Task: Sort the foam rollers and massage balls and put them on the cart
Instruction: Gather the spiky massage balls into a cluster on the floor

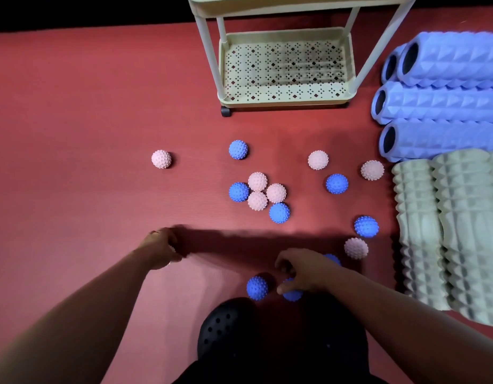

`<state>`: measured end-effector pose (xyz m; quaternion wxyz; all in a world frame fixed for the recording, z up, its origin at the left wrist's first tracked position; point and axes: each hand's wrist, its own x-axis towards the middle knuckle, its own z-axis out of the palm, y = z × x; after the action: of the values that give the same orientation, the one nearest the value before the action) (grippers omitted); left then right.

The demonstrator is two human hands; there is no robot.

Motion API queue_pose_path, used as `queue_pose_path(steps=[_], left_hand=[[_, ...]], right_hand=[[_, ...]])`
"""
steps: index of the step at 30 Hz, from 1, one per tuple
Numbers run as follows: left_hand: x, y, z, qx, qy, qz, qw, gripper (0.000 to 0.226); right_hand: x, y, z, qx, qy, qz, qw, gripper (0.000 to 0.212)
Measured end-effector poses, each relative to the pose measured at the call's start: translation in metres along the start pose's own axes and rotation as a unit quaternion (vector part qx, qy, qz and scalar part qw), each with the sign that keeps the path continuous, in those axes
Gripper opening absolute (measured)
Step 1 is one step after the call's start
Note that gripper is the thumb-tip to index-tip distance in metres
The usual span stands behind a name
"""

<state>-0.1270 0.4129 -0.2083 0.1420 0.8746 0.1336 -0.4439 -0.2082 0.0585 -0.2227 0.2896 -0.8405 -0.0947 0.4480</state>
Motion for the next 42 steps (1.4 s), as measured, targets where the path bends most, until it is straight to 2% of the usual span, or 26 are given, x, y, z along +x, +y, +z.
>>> queue_pose_path(steps=[3,6,8,10,14,16,19,22,27,33,36,39,42], left_hand=[[-0.001,0.014,-0.001,-0.041,0.012,0.011,0.999,0.009],[-0.006,0.045,0.007,-0.201,0.008,0.042,0.979,0.007],[-0.013,0.068,0.015,-0.311,-0.037,0.055,0.948,0.005],[-0.014,0.087,0.022,-0.376,-0.07,0.067,0.922,0.002],[-0.006,0.114,0.027,-0.464,-0.069,0.04,0.882,0.011],[-0.002,0.123,0.029,-0.496,-0.056,0.024,0.866,0.01],[0.003,0.131,0.033,-0.537,-0.023,-0.006,0.843,0.01],[0.007,0.133,0.036,-0.527,-0.018,0.002,0.85,0.025],[0.005,0.134,0.036,-0.514,-0.014,0.009,0.858,0.026],[0.001,0.127,0.032,-0.507,-0.015,0.016,0.862,0.03],[0.002,0.123,0.029,-0.506,-0.011,0.018,0.862,0.029],[0.006,0.115,0.029,-0.445,0.028,0.028,0.895,0.026],[0.003,0.103,0.034,-0.303,0.081,0.089,0.946,0.014]], right_hand=[[0.001,-0.001,0.005,-0.015,-0.026,-0.003,1.0,0.053],[0.002,-0.001,0.005,-0.014,-0.044,0.012,0.999,0.044],[0.002,0.0,0.0,0.036,0.002,0.024,0.999,0.029],[0.003,-0.003,-0.009,0.11,0.093,0.024,0.989,0.017],[0.013,-0.019,-0.024,0.179,0.221,0.002,0.959,0.015],[0.019,-0.028,-0.029,0.167,0.261,-0.023,0.951,0.022],[0.027,-0.039,-0.037,0.073,0.266,-0.072,0.958,0.031],[0.034,-0.044,-0.042,-0.021,0.287,-0.087,0.954,0.033],[0.043,-0.05,-0.039,-0.141,0.297,-0.087,0.941,0.035],[0.035,-0.045,-0.031,-0.121,0.303,-0.086,0.941,0.026],[0.025,-0.032,-0.027,-0.097,0.345,-0.074,0.931,0.028],[0.01,-0.004,-0.032,-0.11,0.408,-0.034,0.906,0.032],[-0.014,0.035,-0.039,-0.135,0.439,0.027,0.888,0.045]])
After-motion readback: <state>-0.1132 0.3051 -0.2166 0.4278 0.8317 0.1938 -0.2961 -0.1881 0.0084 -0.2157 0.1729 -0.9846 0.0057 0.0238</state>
